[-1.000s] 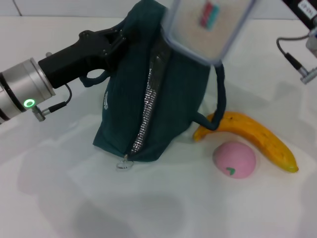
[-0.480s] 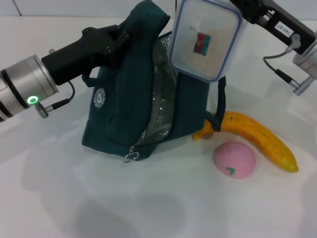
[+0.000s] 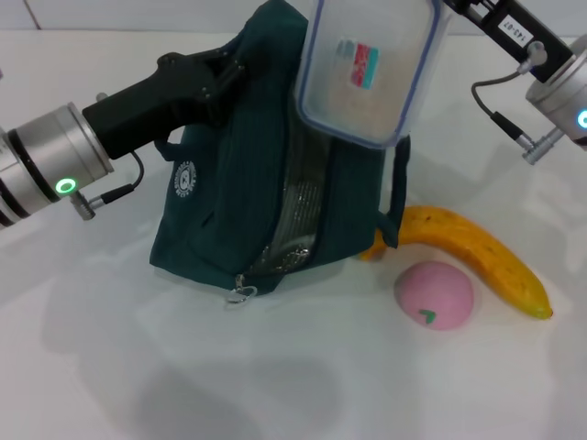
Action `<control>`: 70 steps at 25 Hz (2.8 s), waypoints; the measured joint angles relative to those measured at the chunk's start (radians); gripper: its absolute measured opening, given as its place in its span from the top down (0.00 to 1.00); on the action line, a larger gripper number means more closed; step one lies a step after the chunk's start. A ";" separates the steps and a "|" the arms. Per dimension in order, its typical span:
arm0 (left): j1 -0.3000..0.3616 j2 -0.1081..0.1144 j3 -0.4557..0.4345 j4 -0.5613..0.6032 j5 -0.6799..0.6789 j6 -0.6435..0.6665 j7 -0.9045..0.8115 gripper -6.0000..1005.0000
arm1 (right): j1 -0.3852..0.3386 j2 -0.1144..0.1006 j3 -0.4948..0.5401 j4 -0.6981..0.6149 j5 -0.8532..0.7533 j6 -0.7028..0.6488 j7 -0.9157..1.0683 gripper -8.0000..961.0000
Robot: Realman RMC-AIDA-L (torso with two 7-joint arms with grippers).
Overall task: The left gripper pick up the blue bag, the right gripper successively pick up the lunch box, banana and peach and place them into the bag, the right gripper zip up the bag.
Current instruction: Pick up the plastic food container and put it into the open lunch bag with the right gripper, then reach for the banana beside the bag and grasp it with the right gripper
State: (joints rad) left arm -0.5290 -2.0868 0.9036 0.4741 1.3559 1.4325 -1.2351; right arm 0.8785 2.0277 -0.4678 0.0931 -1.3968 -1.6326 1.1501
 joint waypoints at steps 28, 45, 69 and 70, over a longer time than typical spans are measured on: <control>0.027 0.010 -0.006 -0.035 -0.069 0.004 0.018 0.95 | -0.404 -0.018 -0.365 -0.672 -0.027 0.028 0.066 0.95; 0.008 0.002 -0.004 -0.064 -0.070 -0.001 0.076 0.95 | -0.398 -0.016 -0.641 -1.038 -0.544 0.292 0.629 0.44; 0.009 0.002 -0.009 -0.065 -0.083 -0.001 0.100 0.95 | -0.243 -0.008 -0.971 -1.112 -0.861 0.440 0.951 0.27; 0.010 0.002 -0.009 -0.065 -0.085 -0.001 0.101 0.95 | -0.242 -0.008 -0.973 -1.110 -0.861 0.441 0.951 0.27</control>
State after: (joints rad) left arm -0.5189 -2.0845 0.8942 0.4092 1.2711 1.4311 -1.1337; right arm 0.6369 2.0199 -1.4411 -1.0172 -2.2576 -1.1919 2.1010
